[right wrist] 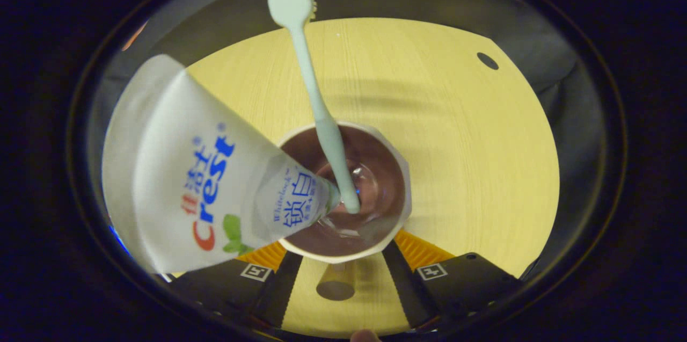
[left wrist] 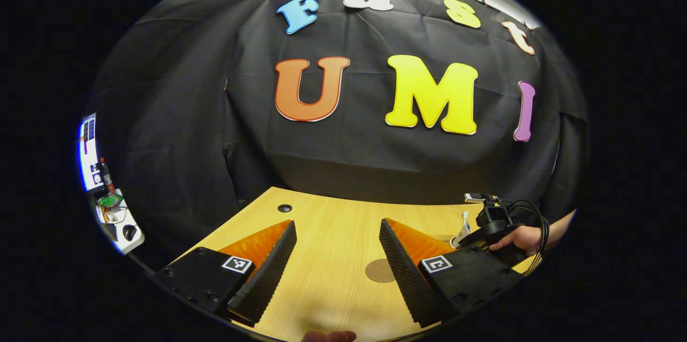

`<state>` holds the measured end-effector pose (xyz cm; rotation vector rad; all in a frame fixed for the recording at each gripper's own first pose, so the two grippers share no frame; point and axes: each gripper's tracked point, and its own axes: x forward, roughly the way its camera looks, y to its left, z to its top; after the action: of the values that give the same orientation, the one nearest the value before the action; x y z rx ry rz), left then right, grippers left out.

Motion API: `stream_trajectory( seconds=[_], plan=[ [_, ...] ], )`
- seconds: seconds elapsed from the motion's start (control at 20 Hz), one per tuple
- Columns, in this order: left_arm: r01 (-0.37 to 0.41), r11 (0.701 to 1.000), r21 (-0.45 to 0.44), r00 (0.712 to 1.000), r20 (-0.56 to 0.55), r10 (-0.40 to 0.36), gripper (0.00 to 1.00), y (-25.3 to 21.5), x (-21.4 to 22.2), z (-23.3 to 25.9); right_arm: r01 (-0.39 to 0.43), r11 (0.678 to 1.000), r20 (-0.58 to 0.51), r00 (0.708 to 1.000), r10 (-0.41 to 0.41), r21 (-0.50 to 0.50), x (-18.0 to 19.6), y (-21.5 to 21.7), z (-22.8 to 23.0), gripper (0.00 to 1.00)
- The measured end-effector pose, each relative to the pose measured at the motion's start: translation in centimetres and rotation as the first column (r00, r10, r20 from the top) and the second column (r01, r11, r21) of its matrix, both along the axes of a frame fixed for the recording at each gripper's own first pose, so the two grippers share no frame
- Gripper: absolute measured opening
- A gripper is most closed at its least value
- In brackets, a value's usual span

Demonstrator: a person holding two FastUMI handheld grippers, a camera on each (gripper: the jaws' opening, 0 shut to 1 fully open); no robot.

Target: Put the toothbrush and toothpaste on the desktop into the cup, then pick up the cup and place it on the coaster on the desktop.

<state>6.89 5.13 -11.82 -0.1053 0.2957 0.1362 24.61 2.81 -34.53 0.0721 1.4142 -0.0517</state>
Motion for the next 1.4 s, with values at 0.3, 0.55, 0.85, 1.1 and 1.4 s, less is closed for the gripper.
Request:
stream_trajectory(
  seconds=[0.3, 0.55, 0.85, 1.1, 1.4],
  plan=[
    [0.002, 1.000, -0.018, 1.000, 0.001, -0.002, 0.98, -0.9, -0.6, 0.3, -0.003, 1.000, -0.012, 1.000, 0.002, -0.026, -0.2, -0.4, -0.6, 0.31],
    [-0.003, 0.999, -0.033, 1.000, -0.005, 0.002, 0.98, -0.8, -1.4, 0.2, 0.023, 0.999, -0.012, 1.000, -0.023, -0.035, -0.1, -0.4, -0.2, 0.24],
    [-0.037, 0.999, -0.015, 0.999, -0.026, 0.036, 0.98, 1.7, -3.8, -0.3, -0.062, 0.998, 0.032, 0.998, 0.063, -0.032, 0.4, 3.4, 1.6, 0.23],
    [-0.089, 0.996, -0.023, 0.996, -0.032, 0.088, 0.98, 3.9, -6.1, -0.1, -0.173, 0.985, 0.054, 0.984, 0.171, 0.023, 0.6, 10.9, 3.3, 0.23],
    [-0.182, 0.982, -0.038, 0.982, -0.047, 0.181, 0.99, 7.3, -8.7, -0.9, -0.248, 0.969, 0.029, 0.968, 0.248, 0.017, 0.6, 17.7, 1.2, 0.23]
  ],
)
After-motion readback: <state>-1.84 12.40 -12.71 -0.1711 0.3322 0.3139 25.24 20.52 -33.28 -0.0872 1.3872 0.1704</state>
